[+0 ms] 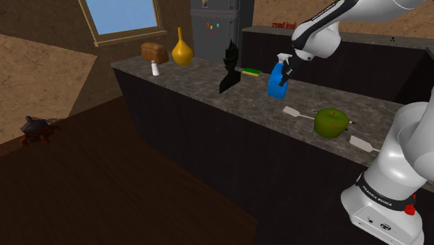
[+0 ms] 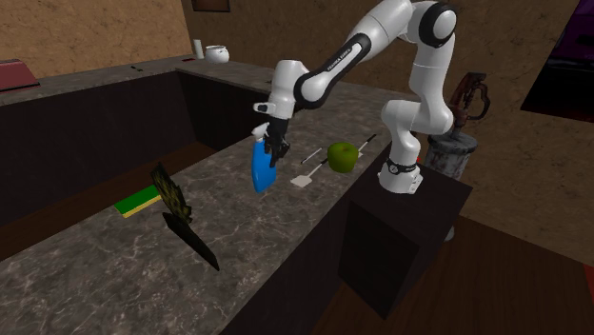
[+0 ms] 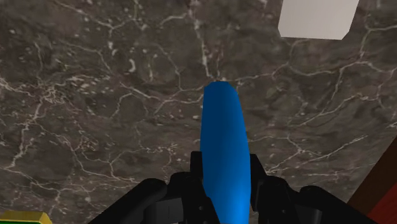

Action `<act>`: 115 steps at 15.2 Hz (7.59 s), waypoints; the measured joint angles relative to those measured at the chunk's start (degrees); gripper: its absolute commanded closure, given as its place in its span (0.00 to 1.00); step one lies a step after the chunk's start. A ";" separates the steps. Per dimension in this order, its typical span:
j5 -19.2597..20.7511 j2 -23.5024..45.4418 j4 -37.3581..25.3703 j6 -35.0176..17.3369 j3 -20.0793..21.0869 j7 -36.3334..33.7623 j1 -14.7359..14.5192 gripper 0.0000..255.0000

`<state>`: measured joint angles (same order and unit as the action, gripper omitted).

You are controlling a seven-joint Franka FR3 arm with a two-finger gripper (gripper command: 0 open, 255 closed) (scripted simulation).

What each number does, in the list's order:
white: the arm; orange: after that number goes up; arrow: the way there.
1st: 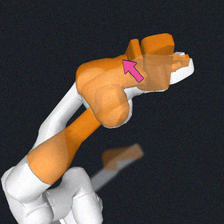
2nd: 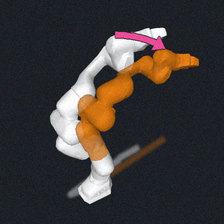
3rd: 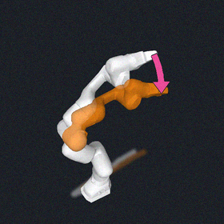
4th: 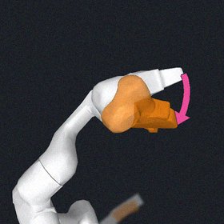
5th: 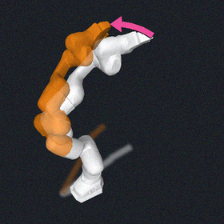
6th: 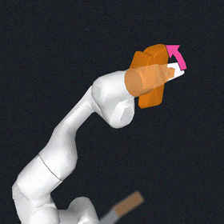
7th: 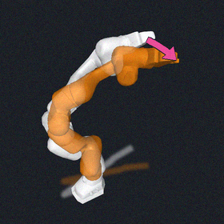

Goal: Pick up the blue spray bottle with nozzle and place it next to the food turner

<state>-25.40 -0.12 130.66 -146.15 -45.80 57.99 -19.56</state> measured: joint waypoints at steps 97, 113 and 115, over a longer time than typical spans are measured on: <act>43.77 -56.47 -10.73 57.20 0.66 -2.12 26.27 1.00; 48.36 -60.75 2.31 48.22 -3.77 -0.99 29.61 1.00; 49.06 -61.00 3.83 46.85 -4.64 -0.84 29.86 1.00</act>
<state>23.65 -61.12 134.49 -99.30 -50.44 57.15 10.30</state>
